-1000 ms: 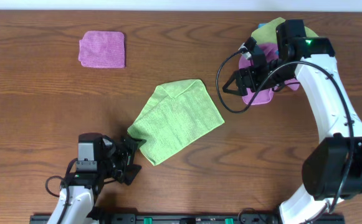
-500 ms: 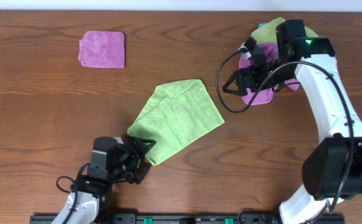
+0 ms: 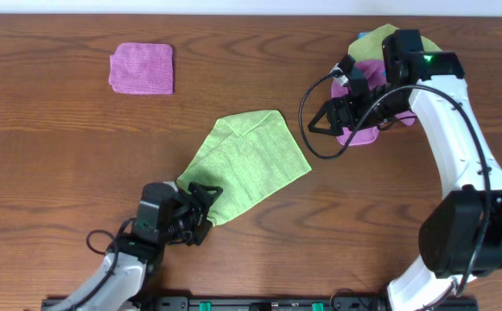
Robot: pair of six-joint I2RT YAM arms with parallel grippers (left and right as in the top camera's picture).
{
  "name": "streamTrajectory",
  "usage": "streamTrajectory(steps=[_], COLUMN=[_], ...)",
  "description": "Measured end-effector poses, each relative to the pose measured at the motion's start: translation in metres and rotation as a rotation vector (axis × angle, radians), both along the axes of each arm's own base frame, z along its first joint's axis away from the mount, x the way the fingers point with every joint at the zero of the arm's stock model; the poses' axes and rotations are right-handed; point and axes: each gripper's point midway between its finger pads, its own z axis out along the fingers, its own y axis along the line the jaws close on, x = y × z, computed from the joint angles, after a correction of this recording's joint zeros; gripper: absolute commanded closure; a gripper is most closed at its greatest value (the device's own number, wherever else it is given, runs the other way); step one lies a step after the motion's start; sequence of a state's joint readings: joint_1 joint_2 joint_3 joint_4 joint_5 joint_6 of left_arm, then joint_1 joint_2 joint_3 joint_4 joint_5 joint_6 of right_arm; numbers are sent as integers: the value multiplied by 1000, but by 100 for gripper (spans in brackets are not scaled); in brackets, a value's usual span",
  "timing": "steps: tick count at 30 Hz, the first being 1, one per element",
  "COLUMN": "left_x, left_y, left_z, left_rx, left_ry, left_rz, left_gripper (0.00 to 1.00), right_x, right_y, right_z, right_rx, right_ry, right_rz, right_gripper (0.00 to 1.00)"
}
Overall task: Fold the cloth
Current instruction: 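Move the right gripper to the green cloth's near-right corner and grasp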
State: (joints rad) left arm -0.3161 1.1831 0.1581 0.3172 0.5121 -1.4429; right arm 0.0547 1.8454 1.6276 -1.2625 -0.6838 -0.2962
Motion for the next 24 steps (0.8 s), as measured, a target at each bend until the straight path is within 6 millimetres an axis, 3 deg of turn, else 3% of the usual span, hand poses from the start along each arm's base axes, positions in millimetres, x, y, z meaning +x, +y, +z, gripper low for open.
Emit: streamTrajectory(steps=[1, 2, 3, 8, 14, 24], left_x=[1, 2, 2, -5, -8, -7], left_y=[0, -1, 1, 5, 5, 2], left_z=[-2, -3, -7, -23, -25, -24], left_rx=[4, 2, 9, 44, 68, 82], left_ry=[2, 5, 15, 65, 47, 4], left_rz=[-1, 0, 6, 4, -28, -96], left_gripper=[34, 55, 63, 94, 94, 94], right_x=[-1, -1, -2, -7, -9, -34], right_y=[0, 0, 0, 0, -2, 4], right_z=[0, 0, 0, 0, -8, -85], right_rx=[1, 1, 1, -1, -15, -18], right_ry=[3, 5, 10, 35, 39, 90], right_rz=[0, 0, 0, 2, 3, 28], right_gripper=[16, 16, 16, 16, 15, 15])
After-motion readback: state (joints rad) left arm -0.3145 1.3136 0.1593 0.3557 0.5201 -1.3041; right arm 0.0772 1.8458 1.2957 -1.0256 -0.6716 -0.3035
